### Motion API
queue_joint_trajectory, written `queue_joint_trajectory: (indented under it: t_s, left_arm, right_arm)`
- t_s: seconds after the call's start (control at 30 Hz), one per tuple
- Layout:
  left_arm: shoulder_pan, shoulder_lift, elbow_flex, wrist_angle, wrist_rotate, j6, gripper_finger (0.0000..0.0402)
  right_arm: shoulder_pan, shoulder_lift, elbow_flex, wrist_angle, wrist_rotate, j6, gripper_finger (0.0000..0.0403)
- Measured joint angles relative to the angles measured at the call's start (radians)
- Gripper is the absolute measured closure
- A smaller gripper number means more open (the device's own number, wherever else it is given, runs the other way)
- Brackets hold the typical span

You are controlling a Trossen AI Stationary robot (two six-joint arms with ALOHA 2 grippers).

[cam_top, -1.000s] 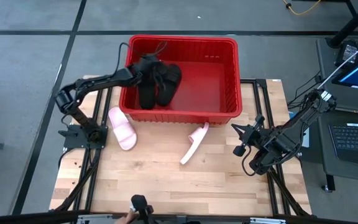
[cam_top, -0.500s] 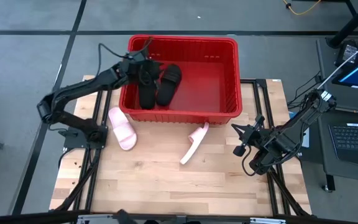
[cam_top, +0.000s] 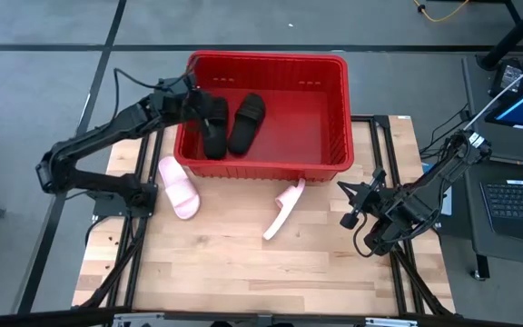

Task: Pick and place slides into bin
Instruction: Put the left pink slide into the red bin

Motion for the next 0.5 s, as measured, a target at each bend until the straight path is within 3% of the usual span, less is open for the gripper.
queue_joint_trajectory:
  t_s: [0.3,0.5]
  left_arm:
    - [0.000,-0.097,0.000,-0.012,0.010,-0.015,0.0400]
    - [-0.008,-0.145,0.000,-0.136,0.060,-0.049,0.0400]
  right_arm:
    - [0.000,0.000,0.000,0.000,0.000,-0.002,0.0393]
    - [0.000,0.000,0.000,0.000,0.000,-0.030,0.0393]
